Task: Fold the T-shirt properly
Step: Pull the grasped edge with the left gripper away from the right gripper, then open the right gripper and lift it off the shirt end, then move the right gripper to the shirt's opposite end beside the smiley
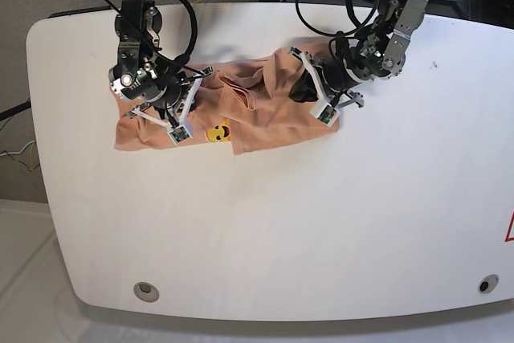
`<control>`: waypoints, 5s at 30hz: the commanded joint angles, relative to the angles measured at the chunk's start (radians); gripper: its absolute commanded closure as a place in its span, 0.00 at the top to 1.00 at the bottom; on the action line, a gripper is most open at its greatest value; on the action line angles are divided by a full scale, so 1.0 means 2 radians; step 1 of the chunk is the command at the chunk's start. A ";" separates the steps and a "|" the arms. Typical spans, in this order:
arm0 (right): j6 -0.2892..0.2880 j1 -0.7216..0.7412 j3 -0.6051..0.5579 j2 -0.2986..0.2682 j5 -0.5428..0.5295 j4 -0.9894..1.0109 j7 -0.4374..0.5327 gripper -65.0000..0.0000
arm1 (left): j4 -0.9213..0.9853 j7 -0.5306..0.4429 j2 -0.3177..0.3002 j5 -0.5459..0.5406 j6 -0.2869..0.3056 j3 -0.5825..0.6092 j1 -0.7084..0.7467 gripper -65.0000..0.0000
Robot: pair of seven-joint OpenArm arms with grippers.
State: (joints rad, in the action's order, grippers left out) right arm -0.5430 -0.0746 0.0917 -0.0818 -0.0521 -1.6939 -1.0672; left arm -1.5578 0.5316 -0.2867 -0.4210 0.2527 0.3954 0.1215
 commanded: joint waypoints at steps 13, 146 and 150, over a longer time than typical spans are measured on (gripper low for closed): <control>0.000 -0.006 0.004 0.016 0.013 -0.119 -0.039 0.00 | 0.001 0.024 -0.014 0.021 -0.013 -0.002 -0.002 0.04; -0.078 0.107 0.343 0.043 0.012 -0.035 -0.157 1.00 | 0.007 0.024 -0.012 0.022 -0.016 -0.001 -0.022 0.04; -0.078 0.123 0.361 0.044 0.012 -0.035 -0.165 1.00 | 0.018 0.024 -0.007 0.022 -0.016 -0.001 -0.023 0.04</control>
State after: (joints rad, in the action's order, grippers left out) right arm -0.6968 0.1379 0.8024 0.0170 -0.0219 -1.7454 -1.4120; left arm -1.5341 0.5377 -0.3027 -0.4023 0.2363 0.3954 0.0799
